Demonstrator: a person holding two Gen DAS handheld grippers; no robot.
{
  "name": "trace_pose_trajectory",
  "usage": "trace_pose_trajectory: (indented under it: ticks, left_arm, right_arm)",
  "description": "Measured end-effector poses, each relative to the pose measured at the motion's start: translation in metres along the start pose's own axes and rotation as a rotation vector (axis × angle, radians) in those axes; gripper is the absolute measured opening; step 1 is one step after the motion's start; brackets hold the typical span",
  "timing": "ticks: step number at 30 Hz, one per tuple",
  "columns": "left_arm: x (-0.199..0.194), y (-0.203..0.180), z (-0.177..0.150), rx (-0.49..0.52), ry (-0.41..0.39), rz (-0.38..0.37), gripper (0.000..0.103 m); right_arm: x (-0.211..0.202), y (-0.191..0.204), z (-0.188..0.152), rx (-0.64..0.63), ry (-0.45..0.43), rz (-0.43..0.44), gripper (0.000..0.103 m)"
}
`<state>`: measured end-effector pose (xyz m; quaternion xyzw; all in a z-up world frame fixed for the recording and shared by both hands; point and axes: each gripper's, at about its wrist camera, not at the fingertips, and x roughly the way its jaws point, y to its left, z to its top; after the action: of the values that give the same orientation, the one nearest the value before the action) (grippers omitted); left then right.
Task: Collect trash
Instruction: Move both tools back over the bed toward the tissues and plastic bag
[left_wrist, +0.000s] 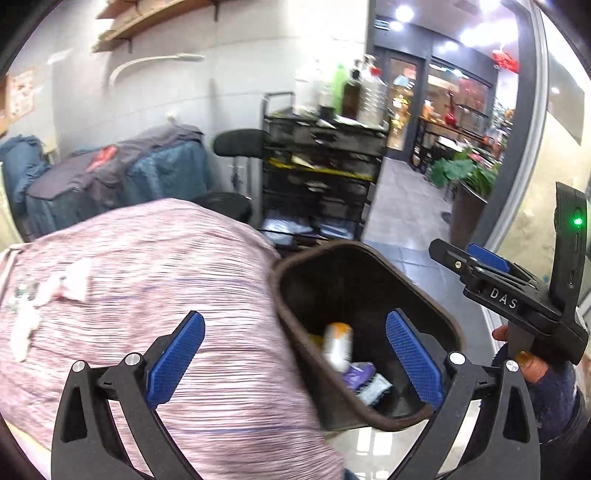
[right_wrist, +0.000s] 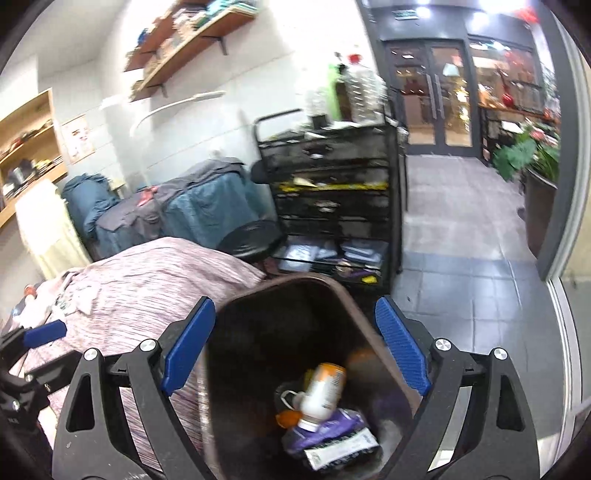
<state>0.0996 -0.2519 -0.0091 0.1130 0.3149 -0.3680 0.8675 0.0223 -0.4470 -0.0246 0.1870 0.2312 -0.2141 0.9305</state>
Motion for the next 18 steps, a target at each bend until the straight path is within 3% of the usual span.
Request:
trace_pose_trajectory:
  ticks: [9,18]
  left_arm:
    - [-0.038,0.071,-0.006,-0.089,-0.056,0.126,0.097]
    - [-0.062,0.154,-0.04,-0.184,-0.009,0.271,0.097]
  right_arm:
    - [0.007,0.081,0.005,-0.113,-0.048,0.185,0.093]
    - [0.028,0.18,-0.007,-0.304,0.065,0.419,0.095]
